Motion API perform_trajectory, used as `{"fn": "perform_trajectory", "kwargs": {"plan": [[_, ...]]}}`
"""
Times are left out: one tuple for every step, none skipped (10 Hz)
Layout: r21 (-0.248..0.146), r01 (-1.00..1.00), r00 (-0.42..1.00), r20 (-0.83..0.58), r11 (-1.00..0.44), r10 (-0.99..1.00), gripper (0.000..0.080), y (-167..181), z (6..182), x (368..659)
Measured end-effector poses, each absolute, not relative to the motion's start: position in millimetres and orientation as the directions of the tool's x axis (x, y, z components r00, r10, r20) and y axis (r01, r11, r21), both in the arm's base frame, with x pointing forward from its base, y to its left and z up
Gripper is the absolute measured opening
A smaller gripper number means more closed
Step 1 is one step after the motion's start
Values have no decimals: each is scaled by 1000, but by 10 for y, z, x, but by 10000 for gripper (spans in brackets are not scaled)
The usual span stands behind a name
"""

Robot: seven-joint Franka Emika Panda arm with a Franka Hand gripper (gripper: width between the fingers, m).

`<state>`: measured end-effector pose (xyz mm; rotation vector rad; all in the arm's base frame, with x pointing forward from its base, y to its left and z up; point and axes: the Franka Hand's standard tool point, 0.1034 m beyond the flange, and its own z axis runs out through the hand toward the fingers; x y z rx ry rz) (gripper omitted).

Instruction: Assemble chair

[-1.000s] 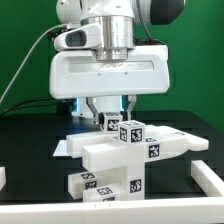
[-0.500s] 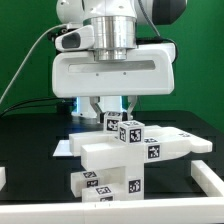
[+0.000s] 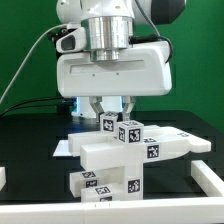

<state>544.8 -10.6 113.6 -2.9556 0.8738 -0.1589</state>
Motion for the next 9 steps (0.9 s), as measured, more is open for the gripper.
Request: {"fn": "perform_trajectory", "kwargs": {"plan": [[-81,-528,841,84,-845,-534,399,-106,1136,5448],[-80,-519,847,85,-851,-524,534,-107,1136,5448],[-59,-367,923,99,-929,-371,534,-113,1143,5456],[-39,-214,970,107,-976,-217,626,-101,1142,5454],[-24,-106,988,108,-994,-108,642,-73,1135,5447],[-9,5,994,109,-1000,4,642,-81,1133,5443],[-2,49,993,109,-999,48,648,-92,1133,5443],[6,104,989,108,-995,104,648,-99,1133,5443],[18,182,977,105,-983,183,649,-110,1133,5443]]}}
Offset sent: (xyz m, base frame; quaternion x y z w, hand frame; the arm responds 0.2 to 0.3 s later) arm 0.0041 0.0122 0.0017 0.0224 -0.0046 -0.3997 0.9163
